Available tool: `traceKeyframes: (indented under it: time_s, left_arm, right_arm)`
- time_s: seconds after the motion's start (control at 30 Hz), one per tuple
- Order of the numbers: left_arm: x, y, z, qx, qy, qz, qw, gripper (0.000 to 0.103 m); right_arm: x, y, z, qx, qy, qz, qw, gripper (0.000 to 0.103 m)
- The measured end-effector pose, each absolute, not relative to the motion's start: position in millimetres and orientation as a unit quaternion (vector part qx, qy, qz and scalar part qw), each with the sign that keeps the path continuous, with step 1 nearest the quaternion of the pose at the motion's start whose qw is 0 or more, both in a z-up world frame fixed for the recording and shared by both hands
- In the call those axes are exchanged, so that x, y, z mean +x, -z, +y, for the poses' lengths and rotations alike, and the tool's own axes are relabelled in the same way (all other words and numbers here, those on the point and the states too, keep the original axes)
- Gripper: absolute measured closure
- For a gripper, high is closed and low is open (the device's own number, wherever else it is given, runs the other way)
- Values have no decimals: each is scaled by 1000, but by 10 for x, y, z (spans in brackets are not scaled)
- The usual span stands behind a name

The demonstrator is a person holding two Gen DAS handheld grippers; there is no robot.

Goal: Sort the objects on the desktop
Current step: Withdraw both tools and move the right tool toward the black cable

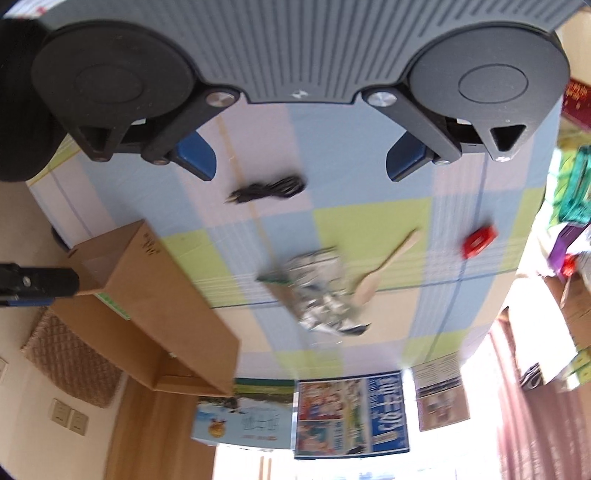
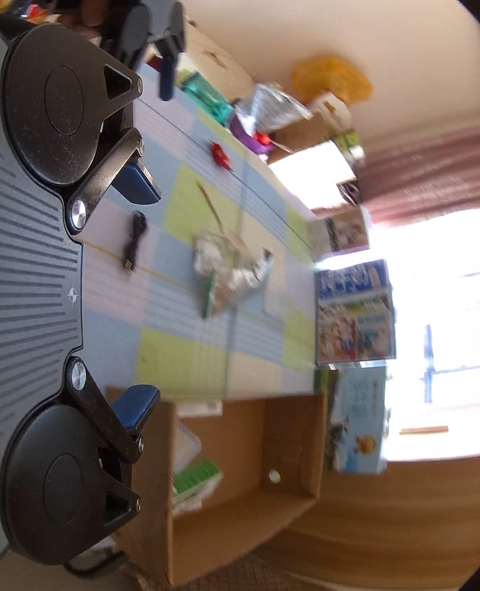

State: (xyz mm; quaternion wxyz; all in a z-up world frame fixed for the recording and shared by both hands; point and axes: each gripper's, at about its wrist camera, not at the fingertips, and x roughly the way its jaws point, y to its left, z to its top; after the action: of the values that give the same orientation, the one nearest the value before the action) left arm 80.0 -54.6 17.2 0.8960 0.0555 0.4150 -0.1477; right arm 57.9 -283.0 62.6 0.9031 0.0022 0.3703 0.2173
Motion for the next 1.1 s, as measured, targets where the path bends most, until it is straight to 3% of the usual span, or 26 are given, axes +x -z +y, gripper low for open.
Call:
traceKeyframes:
  time_s: [0.97, 1.1]
  left_arm:
    - [798, 148, -50, 46, 139, 438, 887, 6]
    - [868, 167, -15, 64, 146, 436, 886, 6]
  right_arm:
    - [732, -86, -2276, -97, -288, 409, 860, 3]
    - [865, 17, -2147, -138, -312, 411, 845, 18]
